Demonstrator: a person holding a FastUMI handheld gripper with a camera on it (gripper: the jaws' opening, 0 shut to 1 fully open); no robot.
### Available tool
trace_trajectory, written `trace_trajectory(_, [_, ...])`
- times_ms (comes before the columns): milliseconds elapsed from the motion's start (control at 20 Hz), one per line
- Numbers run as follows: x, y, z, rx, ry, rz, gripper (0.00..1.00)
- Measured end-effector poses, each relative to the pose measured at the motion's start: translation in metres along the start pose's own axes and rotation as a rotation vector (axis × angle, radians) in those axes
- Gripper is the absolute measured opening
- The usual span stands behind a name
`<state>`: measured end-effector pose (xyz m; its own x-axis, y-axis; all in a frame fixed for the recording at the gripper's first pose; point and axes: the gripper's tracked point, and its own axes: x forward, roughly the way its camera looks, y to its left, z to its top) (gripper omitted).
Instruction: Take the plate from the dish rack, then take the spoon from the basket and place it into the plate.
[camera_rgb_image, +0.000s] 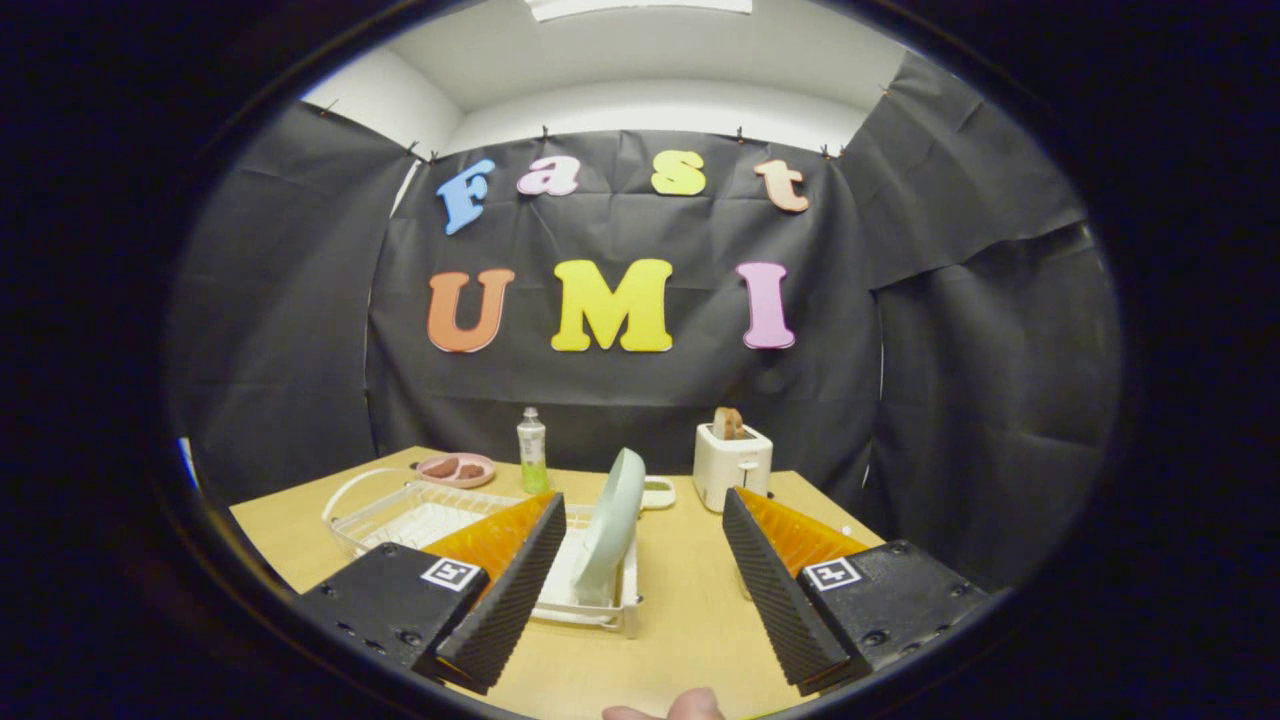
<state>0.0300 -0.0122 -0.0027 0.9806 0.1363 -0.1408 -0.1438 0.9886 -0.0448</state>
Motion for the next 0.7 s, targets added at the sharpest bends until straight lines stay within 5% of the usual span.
trace_trajectory(700, [0.100, 0.020, 0.042, -0.036, 0.495, 0.177, 1.00])
